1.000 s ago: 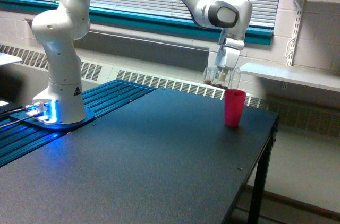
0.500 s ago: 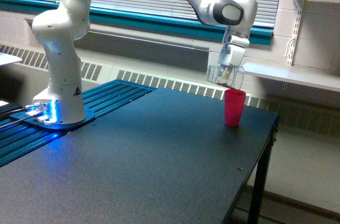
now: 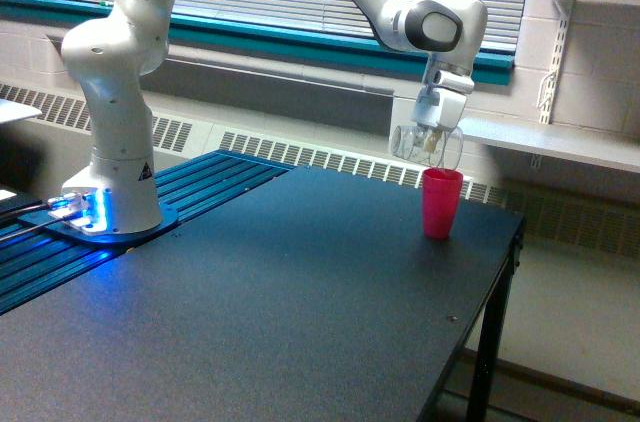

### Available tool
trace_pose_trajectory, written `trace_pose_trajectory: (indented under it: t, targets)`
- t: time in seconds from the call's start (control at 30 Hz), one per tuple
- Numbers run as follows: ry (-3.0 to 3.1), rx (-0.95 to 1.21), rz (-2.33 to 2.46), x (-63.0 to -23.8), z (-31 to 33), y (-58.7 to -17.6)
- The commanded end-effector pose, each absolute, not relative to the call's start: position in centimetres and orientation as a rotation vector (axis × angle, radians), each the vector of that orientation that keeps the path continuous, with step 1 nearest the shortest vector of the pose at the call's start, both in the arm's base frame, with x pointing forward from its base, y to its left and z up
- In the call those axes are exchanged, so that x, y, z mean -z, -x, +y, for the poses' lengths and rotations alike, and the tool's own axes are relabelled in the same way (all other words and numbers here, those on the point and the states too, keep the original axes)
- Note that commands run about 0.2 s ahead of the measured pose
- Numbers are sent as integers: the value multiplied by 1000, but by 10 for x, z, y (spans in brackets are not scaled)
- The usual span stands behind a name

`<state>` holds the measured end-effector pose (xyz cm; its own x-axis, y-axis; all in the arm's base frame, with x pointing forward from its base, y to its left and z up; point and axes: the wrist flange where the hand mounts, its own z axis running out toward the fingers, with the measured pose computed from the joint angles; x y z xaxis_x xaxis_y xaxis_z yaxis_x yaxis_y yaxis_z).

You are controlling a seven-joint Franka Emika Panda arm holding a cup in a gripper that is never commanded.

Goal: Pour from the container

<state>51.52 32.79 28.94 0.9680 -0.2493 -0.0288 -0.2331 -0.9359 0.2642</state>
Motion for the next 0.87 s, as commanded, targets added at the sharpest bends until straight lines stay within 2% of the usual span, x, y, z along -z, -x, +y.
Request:
trace_pose_trajectory:
  t: [0.03,0.87]
  targets:
    - [-2875,53,-317,-298,334,-518]
    - [-2892,-81,-383,-343,325,-513]
